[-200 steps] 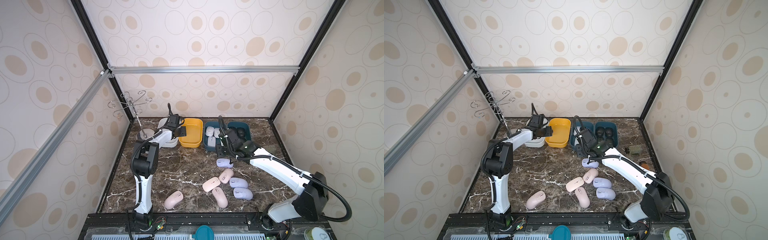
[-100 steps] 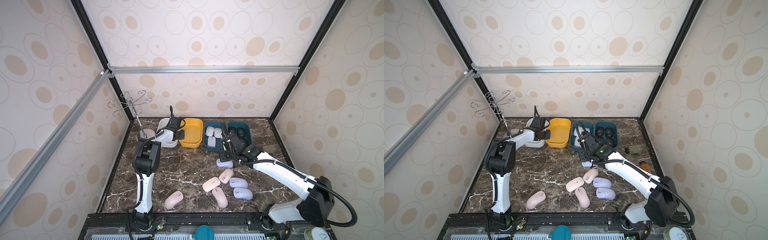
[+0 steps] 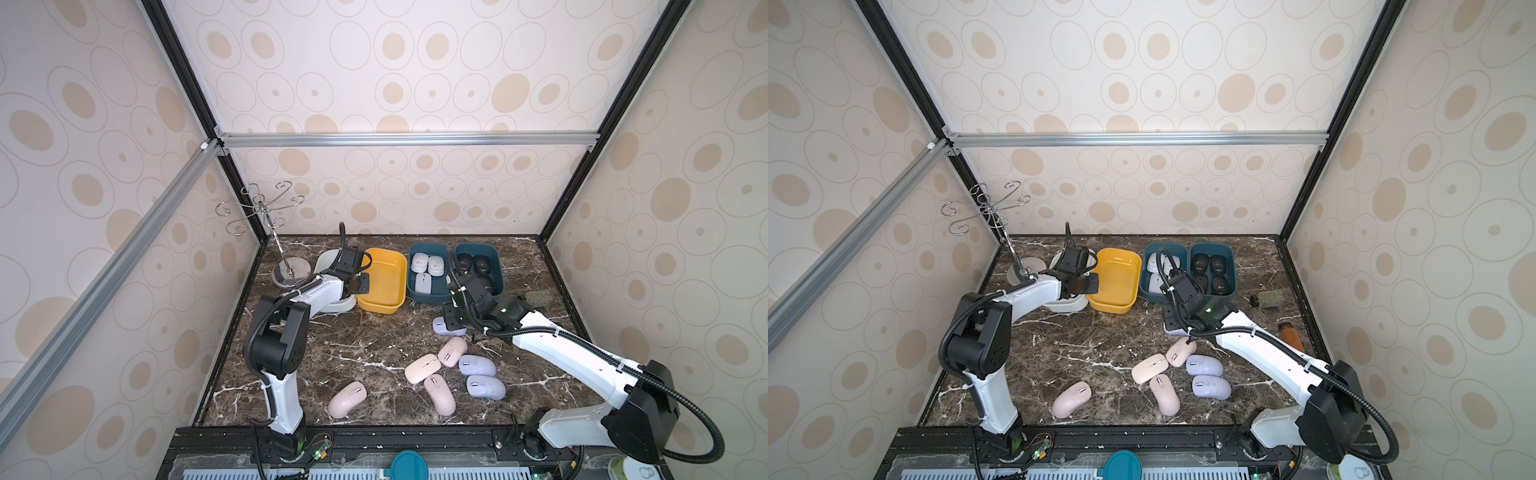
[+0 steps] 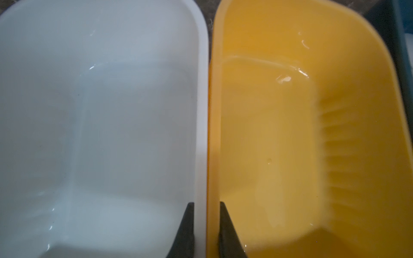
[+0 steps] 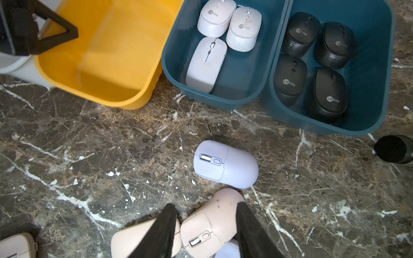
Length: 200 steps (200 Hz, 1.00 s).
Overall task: Place the mice by color into the storage box
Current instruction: Move the storage box to the center of the board.
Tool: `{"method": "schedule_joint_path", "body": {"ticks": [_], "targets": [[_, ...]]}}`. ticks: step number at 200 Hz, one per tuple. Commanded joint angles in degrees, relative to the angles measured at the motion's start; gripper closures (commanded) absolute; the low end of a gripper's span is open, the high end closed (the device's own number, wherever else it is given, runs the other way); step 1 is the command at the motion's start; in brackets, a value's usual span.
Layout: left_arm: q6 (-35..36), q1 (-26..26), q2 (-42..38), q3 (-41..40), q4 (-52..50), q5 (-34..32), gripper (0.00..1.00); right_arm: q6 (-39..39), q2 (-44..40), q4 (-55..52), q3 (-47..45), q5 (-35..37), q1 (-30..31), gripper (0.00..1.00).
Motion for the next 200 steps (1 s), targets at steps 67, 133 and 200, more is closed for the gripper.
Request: {"method": "schedule_joint_path", "body": {"ticks": [67,133,200], "targets": [[-16.51,-3.35,-17.43,-21.22,9.48,1.55,0.65,2.31,-0.68,-4.59,-7.33,-1.15,-1.64,0.45],[-12.87,-3.35,-21.32,-15.70,5.01,3.53,0.41,3.69,-1.16,-10.17,-8.40,-10.93,1.91,0.49],[-5.08,-1.74,-29.50,-7.56,18.10,-2.86,0.00,11.80,1.06,-10.38,-12.92,-13.08,18.24,0.23]]}}
